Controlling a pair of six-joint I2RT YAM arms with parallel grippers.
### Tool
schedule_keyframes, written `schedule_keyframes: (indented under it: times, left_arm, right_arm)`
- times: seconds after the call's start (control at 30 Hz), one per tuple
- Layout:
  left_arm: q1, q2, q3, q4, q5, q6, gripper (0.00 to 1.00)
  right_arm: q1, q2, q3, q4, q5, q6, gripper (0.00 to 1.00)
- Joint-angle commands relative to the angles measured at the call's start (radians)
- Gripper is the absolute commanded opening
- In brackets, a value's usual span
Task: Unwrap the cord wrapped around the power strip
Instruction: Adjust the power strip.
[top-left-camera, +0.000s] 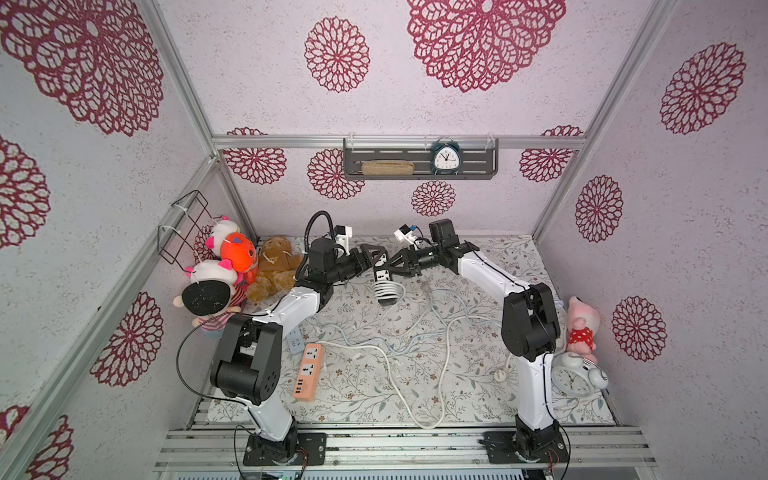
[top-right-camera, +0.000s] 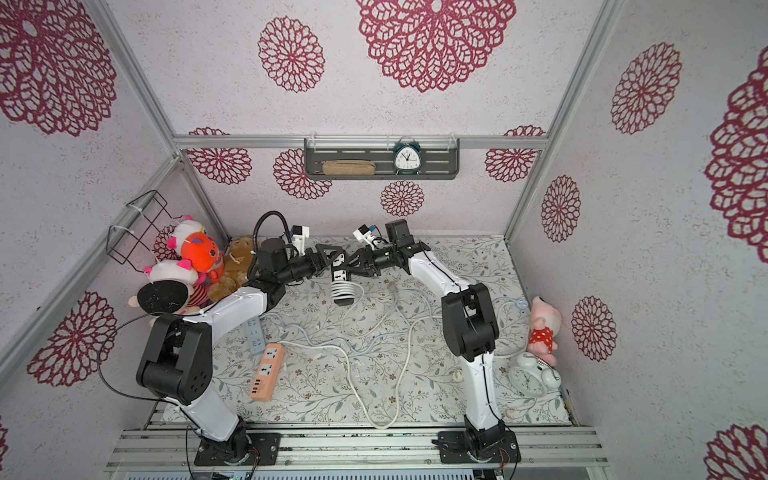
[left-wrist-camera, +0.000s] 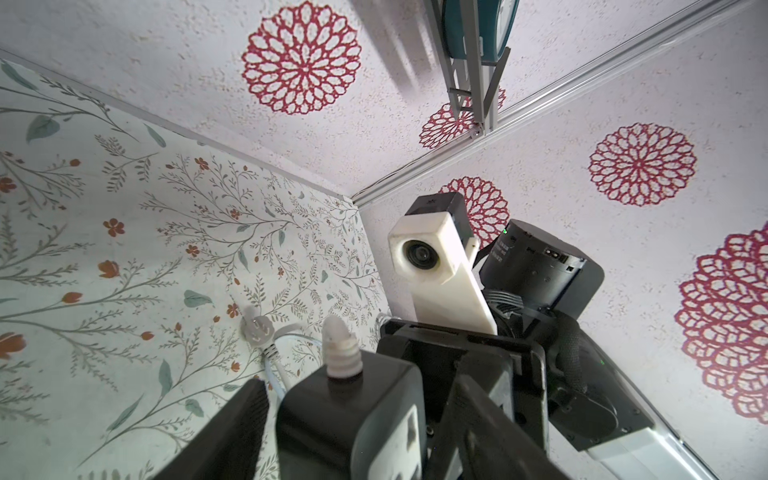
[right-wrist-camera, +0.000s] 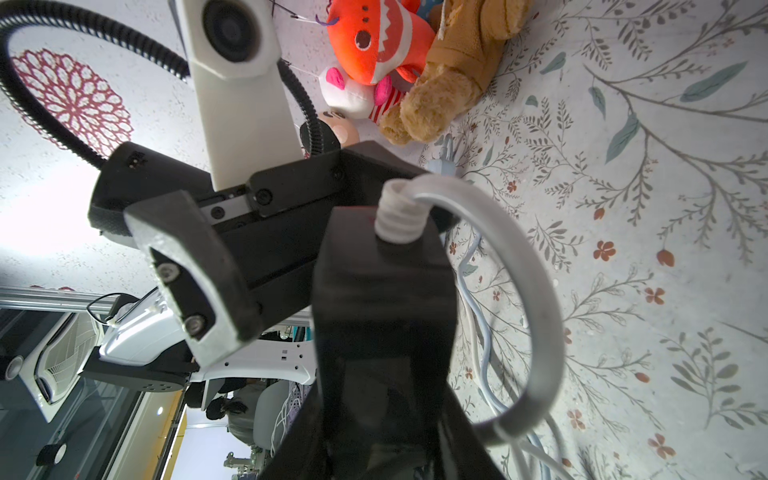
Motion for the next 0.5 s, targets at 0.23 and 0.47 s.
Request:
schedule_keyframes:
  times: [0.23, 0.47]
  left_arm:
    - [-0.018, 0.003, -0.014, 0.146, 0.073, -0.082, 0.47]
    - [-0.018, -0.019, -0.022, 0.096, 0.047, -0.065, 0.20]
  right_arm:
    - [0.008, 0.004, 0.043, 0.119, -0.084, 0.103, 0.04]
    - [0.001, 0.026, 0.068, 0.106, -0.090, 0.121, 0.10]
